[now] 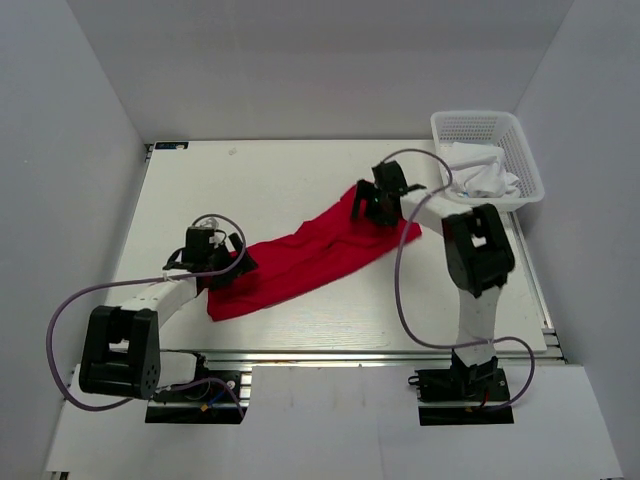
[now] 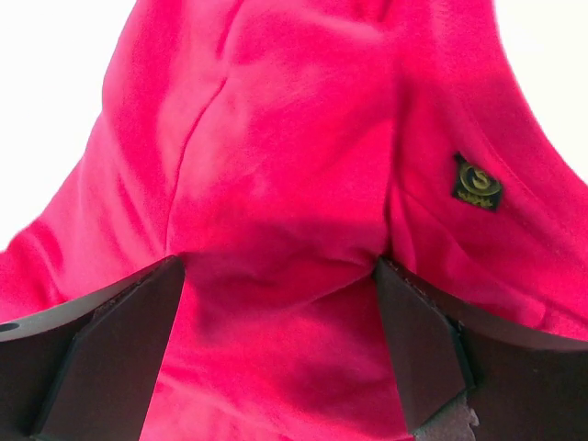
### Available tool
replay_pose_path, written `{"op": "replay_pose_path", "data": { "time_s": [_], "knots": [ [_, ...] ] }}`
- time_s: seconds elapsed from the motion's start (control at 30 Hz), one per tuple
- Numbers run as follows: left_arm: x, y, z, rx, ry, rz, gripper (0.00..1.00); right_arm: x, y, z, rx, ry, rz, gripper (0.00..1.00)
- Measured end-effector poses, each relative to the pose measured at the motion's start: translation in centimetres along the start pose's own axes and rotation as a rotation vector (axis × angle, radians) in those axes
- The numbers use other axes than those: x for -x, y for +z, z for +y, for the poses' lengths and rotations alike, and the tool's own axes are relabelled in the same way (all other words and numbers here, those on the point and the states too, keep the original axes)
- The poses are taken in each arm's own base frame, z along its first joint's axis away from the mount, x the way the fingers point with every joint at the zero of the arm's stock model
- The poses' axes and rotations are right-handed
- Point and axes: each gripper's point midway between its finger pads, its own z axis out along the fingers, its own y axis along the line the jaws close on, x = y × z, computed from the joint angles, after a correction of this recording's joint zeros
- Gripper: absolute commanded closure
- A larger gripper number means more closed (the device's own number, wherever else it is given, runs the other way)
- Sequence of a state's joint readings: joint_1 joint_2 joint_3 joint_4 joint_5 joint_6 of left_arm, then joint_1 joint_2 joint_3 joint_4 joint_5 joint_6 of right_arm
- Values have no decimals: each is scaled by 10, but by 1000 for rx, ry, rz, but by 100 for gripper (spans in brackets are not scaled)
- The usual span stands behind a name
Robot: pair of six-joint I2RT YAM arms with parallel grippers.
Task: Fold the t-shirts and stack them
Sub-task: Rotate the tshirt 90 degrees
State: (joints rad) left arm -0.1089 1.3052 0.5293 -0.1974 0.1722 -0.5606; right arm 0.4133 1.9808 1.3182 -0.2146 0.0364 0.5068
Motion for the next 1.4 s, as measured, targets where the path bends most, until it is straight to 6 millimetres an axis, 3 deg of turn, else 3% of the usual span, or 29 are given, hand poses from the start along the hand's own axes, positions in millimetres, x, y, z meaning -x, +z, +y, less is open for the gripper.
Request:
{"op": "replay_pose_path", "data": {
  "time_s": [0.2, 0.3, 0.47, 0.57, 0.67, 0.8, 0.93, 1.0, 1.13, 1.23, 1.4],
  "knots": [
    [-49, -16, -30, -105, 12, 159, 1, 76, 57, 41, 79, -28, -93, 10],
    [-82, -30, -49, -195, 29, 298, 1, 102, 75, 59, 140, -39, -126, 10],
    [-144, -57, -73, -313, 92, 577, 1, 121, 90, 81, 246, -55, -148, 10],
    [-157, -70, -79, -314, 155, 659, 1, 124, 92, 89, 287, -86, -147, 10],
    [-145, -78, -99, -360, 234, 637, 1, 122, 92, 89, 291, -134, -145, 10],
    [-100, -82, -138, -435, 358, 465, 1, 114, 84, 87, 268, -207, -130, 10],
    [-56, -79, -152, -369, 421, 286, 1, 102, 60, 86, 227, -278, -105, 10],
    [-37, -74, -148, -296, 421, 207, 1, 99, 42, 92, 216, -314, -107, 10],
    [-18, -66, -124, -136, 375, 124, 1, 78, 7, 103, 208, -362, -97, 10],
    [-4, -68, -105, -26, 336, 56, 1, 41, -13, 102, 198, -397, -46, 10],
    [15, -75, -88, 79, 282, -46, 1, -12, -13, 98, 193, -426, 55, 10]
  ]
}}
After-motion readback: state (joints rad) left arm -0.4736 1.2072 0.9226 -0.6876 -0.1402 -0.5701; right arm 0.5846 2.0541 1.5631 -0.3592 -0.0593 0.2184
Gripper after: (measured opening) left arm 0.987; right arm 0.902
